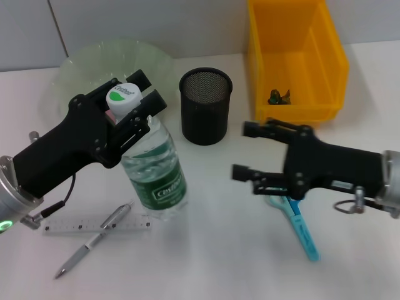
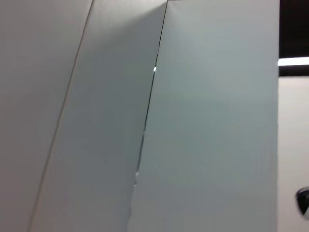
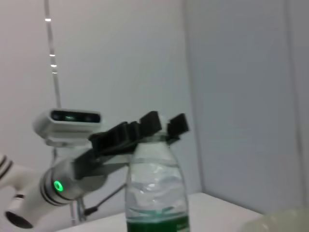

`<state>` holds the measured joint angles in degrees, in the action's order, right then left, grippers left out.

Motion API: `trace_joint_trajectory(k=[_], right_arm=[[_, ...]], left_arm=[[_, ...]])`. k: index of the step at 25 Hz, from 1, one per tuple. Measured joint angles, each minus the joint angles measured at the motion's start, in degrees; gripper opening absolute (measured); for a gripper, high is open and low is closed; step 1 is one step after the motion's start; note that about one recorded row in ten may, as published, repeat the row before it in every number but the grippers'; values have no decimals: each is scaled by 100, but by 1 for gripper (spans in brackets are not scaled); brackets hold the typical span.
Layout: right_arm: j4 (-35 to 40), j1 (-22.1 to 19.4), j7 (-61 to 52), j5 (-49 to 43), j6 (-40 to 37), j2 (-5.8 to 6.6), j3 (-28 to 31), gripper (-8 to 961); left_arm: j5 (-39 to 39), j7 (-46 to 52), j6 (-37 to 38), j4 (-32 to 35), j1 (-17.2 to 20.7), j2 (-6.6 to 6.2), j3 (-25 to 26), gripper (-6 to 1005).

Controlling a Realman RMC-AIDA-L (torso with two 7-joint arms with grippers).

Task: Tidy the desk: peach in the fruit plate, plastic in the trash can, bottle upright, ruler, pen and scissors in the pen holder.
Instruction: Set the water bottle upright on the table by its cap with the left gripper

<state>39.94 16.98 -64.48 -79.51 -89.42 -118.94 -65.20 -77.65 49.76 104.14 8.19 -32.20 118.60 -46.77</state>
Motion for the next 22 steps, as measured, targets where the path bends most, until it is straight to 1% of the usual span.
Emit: trace_joint_trajectory(k=[2, 3, 4, 7, 8, 9, 10, 13, 15, 17, 19, 21, 22], right_arm=[[-17, -232, 46, -98, -1, 55, 195, 834], [-17, -232, 46, -98, -1, 55, 195, 834], [-28, -303, 55, -168, -1, 66, 280, 834], [-55, -523, 83, -406, -6, 57, 627, 834], [-55, -523, 83, -406, -6, 57, 627, 834], [-73, -575, 85, -497, -4, 41, 714, 834], [-81, -590, 85, -532, 2, 33, 741, 834], [-90, -613, 86, -580, 37, 24, 764, 834], [-102, -623, 86, -603, 60, 20, 765, 834], [-133, -615, 88, -613, 85, 19, 769, 834], [-161, -583, 89, -615, 142, 13, 776, 834], [-192, -551, 91, -618, 168, 12, 777, 834], [-192, -551, 91, -618, 168, 12, 777, 834]], left_arm=[[1, -115, -61, 14, 11, -2, 8, 438], [1, -115, -61, 14, 11, -2, 8, 438], [39, -532, -421, 143, 87, 3, 84, 438], [50, -731, -578, 159, 102, 7, 166, 438], [50, -731, -578, 159, 102, 7, 166, 438], [59, -1034, -743, 153, 108, 12, 320, 438], [70, -1496, -1003, 119, 101, 24, 529, 438], [80, -1580, -1072, 111, 96, 27, 562, 438], [129, -1912, -1412, 78, 48, 45, 671, 438], [161, -1996, -1520, 67, 37, 48, 689, 438], [332, -2372, -1982, -77, -37, 51, 704, 438], [332, -2372, -1982, -77, -37, 51, 704, 438], [399, -2484, -2141, -143, -72, 51, 705, 438]])
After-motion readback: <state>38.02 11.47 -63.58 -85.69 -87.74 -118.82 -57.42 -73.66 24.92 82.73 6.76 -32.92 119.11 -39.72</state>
